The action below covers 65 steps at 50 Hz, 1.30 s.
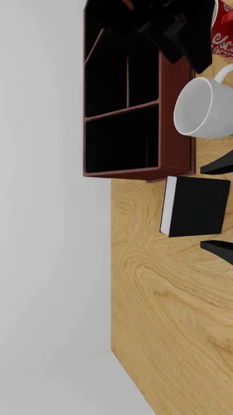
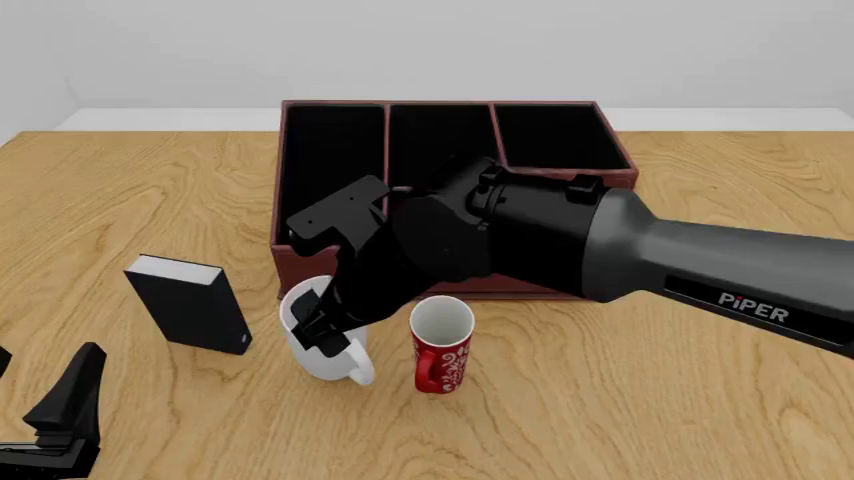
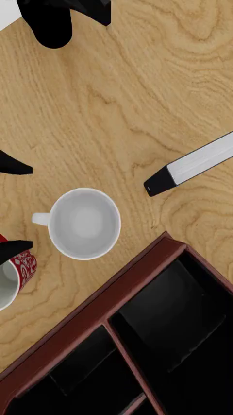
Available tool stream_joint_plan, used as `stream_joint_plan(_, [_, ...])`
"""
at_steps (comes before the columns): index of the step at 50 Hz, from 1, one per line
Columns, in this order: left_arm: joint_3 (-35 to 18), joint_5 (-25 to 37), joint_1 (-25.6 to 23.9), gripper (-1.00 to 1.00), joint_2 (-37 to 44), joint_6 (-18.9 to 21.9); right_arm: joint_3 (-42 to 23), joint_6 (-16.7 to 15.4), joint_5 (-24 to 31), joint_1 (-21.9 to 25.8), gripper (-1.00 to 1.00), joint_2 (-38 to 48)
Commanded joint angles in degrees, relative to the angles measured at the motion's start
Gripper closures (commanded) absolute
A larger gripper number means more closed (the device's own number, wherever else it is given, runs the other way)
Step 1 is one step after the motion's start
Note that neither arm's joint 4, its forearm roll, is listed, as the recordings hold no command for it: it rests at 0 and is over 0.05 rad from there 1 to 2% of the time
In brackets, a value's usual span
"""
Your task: Pick up the white mug and place it to the right of the caddy.
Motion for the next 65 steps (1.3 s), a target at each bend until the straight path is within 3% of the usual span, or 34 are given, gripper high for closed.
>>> stream_joint_plan(1, [0.0,0.0,0.0,-1.0,0.0,0.0,1.15,0.88,-1.36,0.17,-1.0,1.44])
stream_joint_plan(65, [0.0,0.0,0.0,-1.0,0.0,0.0,4.07,3.72,-5.67,0.79,-1.0,5.82])
